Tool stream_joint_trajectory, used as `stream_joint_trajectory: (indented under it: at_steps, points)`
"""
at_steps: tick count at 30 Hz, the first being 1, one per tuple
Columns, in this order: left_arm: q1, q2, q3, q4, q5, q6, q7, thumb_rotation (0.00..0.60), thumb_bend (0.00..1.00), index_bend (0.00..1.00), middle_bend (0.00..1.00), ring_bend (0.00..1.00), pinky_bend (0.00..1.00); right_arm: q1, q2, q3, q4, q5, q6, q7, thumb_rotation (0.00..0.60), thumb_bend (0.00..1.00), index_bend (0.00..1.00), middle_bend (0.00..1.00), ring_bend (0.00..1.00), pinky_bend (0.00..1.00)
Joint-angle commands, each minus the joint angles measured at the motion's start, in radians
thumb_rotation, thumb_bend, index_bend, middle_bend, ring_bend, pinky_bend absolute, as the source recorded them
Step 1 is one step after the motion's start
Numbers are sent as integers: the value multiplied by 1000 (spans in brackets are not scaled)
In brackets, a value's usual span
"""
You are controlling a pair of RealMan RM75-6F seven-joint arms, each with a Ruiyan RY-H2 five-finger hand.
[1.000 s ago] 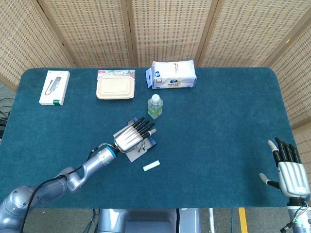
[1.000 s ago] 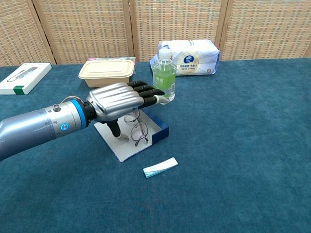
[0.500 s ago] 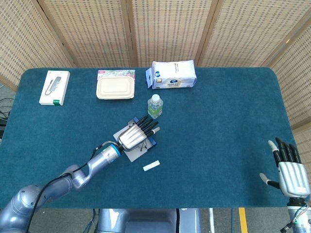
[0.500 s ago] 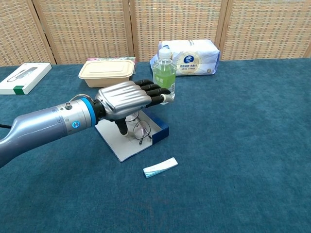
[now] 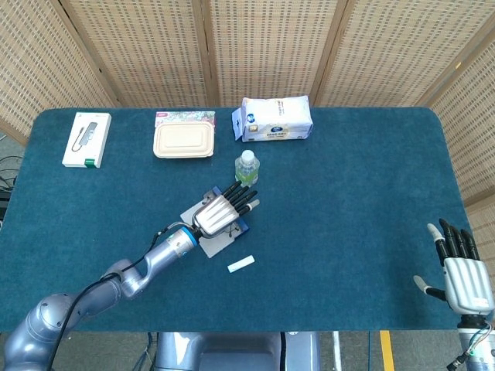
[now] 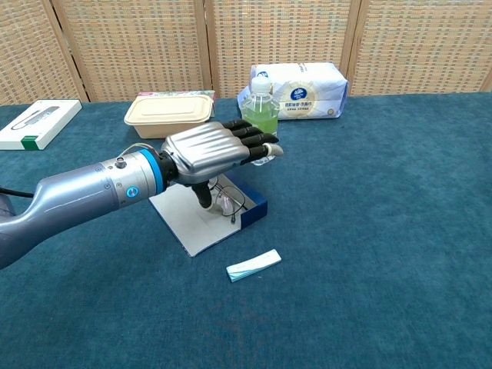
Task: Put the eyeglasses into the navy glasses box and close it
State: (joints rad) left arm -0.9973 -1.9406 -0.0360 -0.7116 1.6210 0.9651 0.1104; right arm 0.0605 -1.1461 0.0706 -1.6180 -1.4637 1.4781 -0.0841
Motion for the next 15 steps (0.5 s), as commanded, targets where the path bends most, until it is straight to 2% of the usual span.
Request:
stream_joint_trajectory:
  at_steps: [1,5,10,15]
  points:
    - [3,6,3,-6,0,3,-2,600,143,0,0,0,0,0,0,0,0,0,0,0,600,208,9,0,0,0]
    - [21,42,22,-46,14,32,-23,600,150,0,0,0,0,0,0,0,0,1,0,2,600,208,9,0,0,0]
    - [71,138,75,-131,44,88,-97,600,155,6,0,0,0,-1,1,0,0,1,0,4,600,208,10,0,0,0]
    - [122,200,135,-144,82,149,-214,600,198,154,0,0,0,0,1,-1,-3,0,-1,-1,600,208,9,0,0,0]
